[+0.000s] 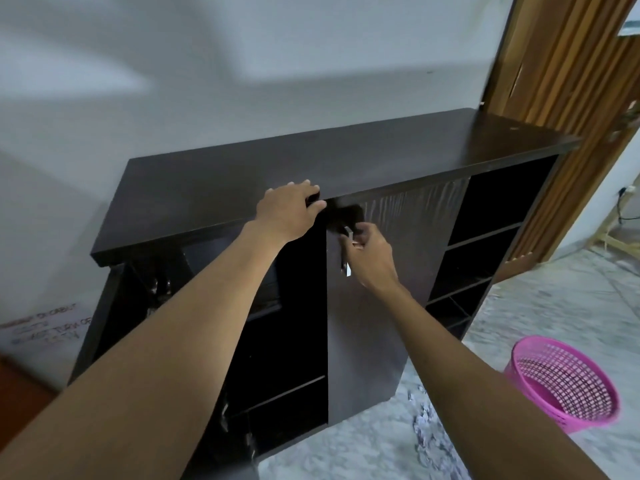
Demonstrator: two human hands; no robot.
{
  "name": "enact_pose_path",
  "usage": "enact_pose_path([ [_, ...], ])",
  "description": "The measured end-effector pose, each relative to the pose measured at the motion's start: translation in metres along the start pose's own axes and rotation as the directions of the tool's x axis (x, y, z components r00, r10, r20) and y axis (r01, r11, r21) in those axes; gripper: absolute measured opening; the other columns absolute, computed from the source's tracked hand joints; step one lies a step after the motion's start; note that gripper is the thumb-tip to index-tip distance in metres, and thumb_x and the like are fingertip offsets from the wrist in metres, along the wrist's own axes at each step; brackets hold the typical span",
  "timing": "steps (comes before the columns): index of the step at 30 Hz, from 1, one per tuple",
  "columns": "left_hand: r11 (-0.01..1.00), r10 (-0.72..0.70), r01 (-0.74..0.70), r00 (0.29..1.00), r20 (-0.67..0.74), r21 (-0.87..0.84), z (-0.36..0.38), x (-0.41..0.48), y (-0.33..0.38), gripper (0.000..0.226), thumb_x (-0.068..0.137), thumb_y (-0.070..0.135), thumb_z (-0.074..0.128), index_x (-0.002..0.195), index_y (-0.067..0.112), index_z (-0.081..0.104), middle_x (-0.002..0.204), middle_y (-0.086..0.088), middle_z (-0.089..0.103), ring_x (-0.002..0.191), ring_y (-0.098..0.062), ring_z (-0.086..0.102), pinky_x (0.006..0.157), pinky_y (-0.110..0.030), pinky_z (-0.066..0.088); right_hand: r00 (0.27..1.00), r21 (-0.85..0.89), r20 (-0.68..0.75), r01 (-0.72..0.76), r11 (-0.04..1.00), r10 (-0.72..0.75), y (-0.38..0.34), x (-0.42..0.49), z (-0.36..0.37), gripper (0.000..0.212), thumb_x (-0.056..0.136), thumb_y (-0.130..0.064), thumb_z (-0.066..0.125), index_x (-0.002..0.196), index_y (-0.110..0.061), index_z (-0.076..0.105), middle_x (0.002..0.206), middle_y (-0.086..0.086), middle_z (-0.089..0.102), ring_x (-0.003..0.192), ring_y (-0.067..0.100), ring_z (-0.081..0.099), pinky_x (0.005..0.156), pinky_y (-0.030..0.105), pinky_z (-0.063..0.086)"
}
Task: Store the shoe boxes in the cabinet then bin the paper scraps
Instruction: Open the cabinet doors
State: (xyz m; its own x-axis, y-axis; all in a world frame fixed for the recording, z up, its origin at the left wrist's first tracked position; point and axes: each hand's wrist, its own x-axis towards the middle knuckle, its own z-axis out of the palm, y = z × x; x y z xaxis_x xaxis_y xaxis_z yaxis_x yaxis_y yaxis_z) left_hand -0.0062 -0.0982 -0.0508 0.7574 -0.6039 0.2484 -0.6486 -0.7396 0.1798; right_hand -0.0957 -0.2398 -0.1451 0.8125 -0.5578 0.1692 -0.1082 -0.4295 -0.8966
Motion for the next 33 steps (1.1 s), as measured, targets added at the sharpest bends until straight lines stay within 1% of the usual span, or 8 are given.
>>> enact_pose_path([
  [4,0.999,0.002,-0.003,1.000,-0.013,-0.041,0.007,0.014,0.011,0.048,0.101,0.046,0.041,0.145,0.028,0.043,0.157,0.007,0.033,0.146,-0.021,0.027,0.118,-0.046,0.022,0.993,0.042,-0.114,0.029,0.999,-0.024,0.006,0.007,0.018,0.024,0.097,-0.031,0.055,0.114,-0.015,0.059,0.095,0.003,0.069,0.083,0.023,0.068,0.076,0.045,0.057],
  [7,0.997,0.016,-0.015,1.000,0.015,-0.072,0.010,0.019,0.014,0.045,0.102,0.043,0.040,0.145,0.030,0.042,0.157,0.009,0.031,0.147,-0.020,0.024,0.119,-0.048,0.019,0.982,0.047,-0.155,0.116,0.992,-0.108,0.009,0.001,0.023,0.019,0.100,-0.026,0.053,0.116,-0.016,0.054,0.096,0.002,0.069,0.082,0.022,0.066,0.074,0.045,0.055],
  [11,0.997,0.038,-0.037,0.999,0.004,-0.071,0.011,0.020,0.013,0.045,0.101,0.045,0.040,0.145,0.033,0.043,0.157,0.011,0.032,0.147,-0.018,0.026,0.119,-0.048,0.019,0.974,0.067,-0.140,0.186,0.980,-0.176,0.008,-0.009,0.017,0.039,0.102,-0.021,0.051,0.138,-0.022,0.037,0.121,0.005,0.067,0.098,0.026,0.068,0.083,0.041,0.055],
  [15,0.994,0.035,-0.034,0.999,0.013,-0.107,0.009,0.021,0.010,0.045,0.100,0.049,0.040,0.143,0.036,0.044,0.155,0.015,0.033,0.146,-0.015,0.026,0.119,-0.048,0.019,0.990,0.049,-0.053,0.132,0.990,-0.130,0.009,-0.022,-0.007,0.061,0.100,-0.033,0.049,0.148,-0.042,0.012,0.084,0.003,0.071,0.069,0.023,0.069,0.069,0.048,0.059],
  [18,0.993,0.012,-0.013,1.000,-0.011,-0.114,0.008,0.017,0.012,0.045,0.099,0.050,0.042,0.142,0.037,0.046,0.154,0.016,0.035,0.146,-0.015,0.027,0.119,-0.047,0.019,0.990,-0.100,-0.025,0.135,0.986,-0.139,0.007,-0.037,-0.029,0.073,0.093,-0.063,0.045,0.150,-0.050,0.001,0.073,0.006,0.069,0.064,0.022,0.067,0.067,0.046,0.059],
  [22,0.993,0.000,0.000,1.000,-0.006,-0.120,0.007,0.016,0.013,0.045,0.099,0.050,0.042,0.142,0.038,0.046,0.154,0.016,0.035,0.145,-0.015,0.028,0.120,-0.047,0.017,0.993,-0.268,-0.008,0.115,0.956,-0.121,0.002,-0.058,-0.046,0.088,0.076,-0.084,0.045,0.150,-0.050,0.011,0.103,0.014,0.069,0.077,0.024,0.068,0.068,0.034,0.058],
  [29,0.996,-0.005,0.002,0.999,-0.032,-0.088,0.005,0.009,0.017,0.044,0.100,0.050,0.040,0.142,0.037,0.045,0.155,0.006,0.037,0.140,-0.022,0.038,0.119,-0.045,0.018,0.986,-0.476,-0.096,0.075,0.876,-0.137,-0.011,-0.055,-0.049,0.072,0.080,-0.073,0.054,0.139,-0.042,0.026,0.069,-0.002,0.061,0.064,0.020,0.064,0.066,0.039,0.059],
  [33,0.994,0.015,-0.020,0.999,-0.053,-0.107,0.010,0.009,0.013,0.044,0.099,0.050,0.040,0.141,0.037,0.046,0.155,0.009,0.037,0.142,-0.018,0.034,0.119,-0.046,0.015,0.974,-0.556,-0.151,0.056,0.829,-0.167,-0.012,-0.066,-0.055,0.069,0.081,-0.071,0.052,0.139,-0.040,0.030,0.060,-0.011,0.052,0.060,0.016,0.060,0.061,0.031,0.049],
])
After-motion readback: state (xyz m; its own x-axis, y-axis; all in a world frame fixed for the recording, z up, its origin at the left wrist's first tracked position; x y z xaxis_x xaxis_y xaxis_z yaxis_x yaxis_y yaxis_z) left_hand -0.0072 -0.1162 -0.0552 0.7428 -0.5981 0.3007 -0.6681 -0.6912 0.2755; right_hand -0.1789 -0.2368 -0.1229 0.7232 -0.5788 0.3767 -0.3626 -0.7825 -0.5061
